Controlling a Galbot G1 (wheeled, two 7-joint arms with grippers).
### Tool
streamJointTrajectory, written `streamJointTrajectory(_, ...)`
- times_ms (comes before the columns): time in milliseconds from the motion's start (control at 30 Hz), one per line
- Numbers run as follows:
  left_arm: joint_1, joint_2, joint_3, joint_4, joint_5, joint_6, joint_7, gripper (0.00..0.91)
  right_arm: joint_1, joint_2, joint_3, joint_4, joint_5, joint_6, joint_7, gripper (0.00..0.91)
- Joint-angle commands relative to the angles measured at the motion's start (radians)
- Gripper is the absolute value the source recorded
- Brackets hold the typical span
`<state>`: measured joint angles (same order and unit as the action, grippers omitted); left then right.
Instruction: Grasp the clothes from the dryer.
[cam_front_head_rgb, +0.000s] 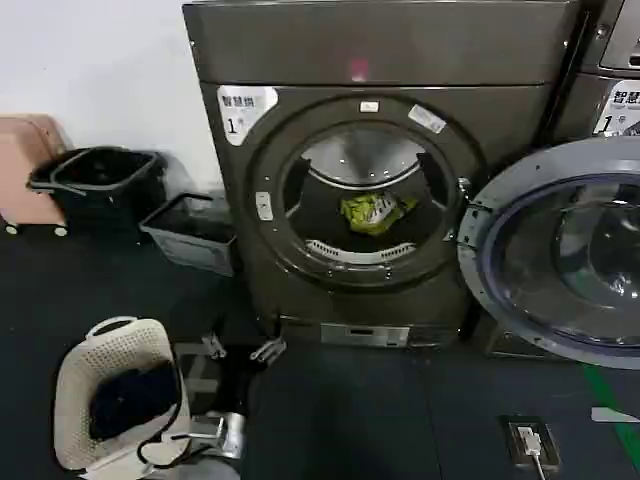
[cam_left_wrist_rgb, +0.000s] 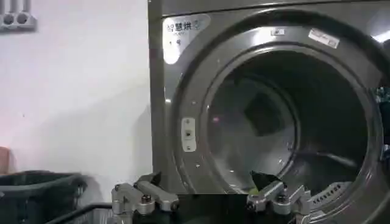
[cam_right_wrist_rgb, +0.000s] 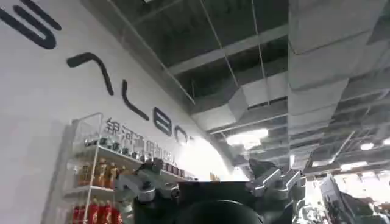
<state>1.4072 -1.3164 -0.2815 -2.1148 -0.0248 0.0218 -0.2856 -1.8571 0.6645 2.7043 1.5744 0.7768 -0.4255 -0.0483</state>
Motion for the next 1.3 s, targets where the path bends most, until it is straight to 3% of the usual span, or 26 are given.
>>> streamJointTrajectory(33,-0.016,0.002,0.012,-0.003,-0.002,0.004,0.002,0.907,-0.004,0.005,0.007,0.0,0.011,0.019,-0.004,0.907)
streamJointTrajectory(1300,0.003,-0.013,0.013,-0.014,0.012,0.003,0.005,0.907,0.001,0.001,0.002,0.007,0.033,0.016,-0.014,0.907)
